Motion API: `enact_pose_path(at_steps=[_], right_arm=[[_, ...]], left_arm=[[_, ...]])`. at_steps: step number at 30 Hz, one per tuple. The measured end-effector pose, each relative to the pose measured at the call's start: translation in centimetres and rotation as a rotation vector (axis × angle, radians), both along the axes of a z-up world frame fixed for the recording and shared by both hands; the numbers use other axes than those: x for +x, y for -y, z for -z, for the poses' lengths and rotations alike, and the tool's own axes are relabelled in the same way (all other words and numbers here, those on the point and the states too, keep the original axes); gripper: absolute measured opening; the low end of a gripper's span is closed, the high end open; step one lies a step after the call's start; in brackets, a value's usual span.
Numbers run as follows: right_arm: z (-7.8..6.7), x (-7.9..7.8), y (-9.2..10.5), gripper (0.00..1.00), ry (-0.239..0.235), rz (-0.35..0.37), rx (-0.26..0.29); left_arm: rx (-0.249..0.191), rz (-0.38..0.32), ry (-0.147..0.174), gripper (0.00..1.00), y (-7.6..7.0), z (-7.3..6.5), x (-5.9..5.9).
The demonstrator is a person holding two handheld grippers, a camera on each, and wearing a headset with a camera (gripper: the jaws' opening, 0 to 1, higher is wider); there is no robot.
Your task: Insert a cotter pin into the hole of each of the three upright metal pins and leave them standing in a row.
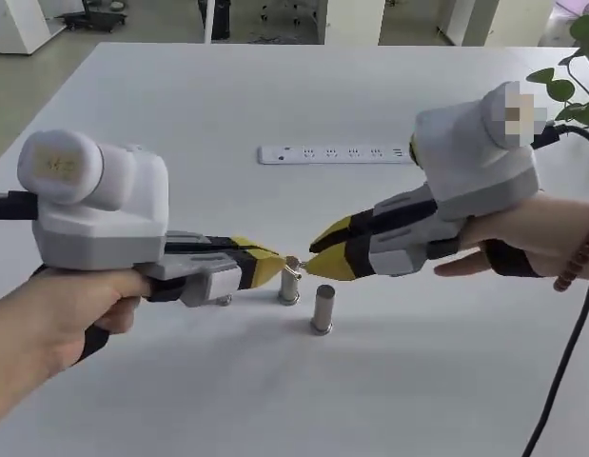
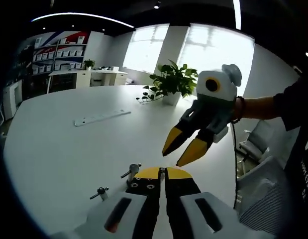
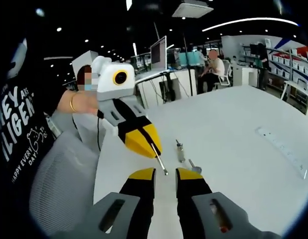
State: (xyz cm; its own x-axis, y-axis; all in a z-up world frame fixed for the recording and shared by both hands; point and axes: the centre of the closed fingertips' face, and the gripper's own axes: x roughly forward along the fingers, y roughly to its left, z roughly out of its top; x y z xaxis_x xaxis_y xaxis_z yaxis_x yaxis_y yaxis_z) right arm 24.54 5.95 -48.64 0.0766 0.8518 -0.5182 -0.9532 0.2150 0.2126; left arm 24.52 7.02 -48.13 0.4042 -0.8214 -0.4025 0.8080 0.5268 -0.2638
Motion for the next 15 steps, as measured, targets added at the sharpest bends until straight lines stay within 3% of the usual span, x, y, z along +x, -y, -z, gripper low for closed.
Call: enact_pose_path(at_steps=[6, 8, 10, 15], right_arm=[[0.3, -1.2, 0.1, 0.12, -0.076, -0.036, 0.023], [0.7, -1.7, 0.3, 0.12, -0.101, -0.060, 0.011], [0.8, -2.1, 0.5, 0.12, -0.114, -0.070, 0.010], [0.8, -3.8, 0.6, 0.11, -0.188, -0.129, 0.031]], left_arm=[[-0.023, 0.079, 0.026, 0.00, 0.3, -0.2, -1.2], [-0.047, 0.129, 0.004, 0.00, 0.7, -0.3, -2.0], [-0.053, 0.135, 0.017, 0.00, 0.6, -0.4, -2.2], [-0.076, 0.188, 0.001, 0.00, 0.8, -0.3, -3.1]])
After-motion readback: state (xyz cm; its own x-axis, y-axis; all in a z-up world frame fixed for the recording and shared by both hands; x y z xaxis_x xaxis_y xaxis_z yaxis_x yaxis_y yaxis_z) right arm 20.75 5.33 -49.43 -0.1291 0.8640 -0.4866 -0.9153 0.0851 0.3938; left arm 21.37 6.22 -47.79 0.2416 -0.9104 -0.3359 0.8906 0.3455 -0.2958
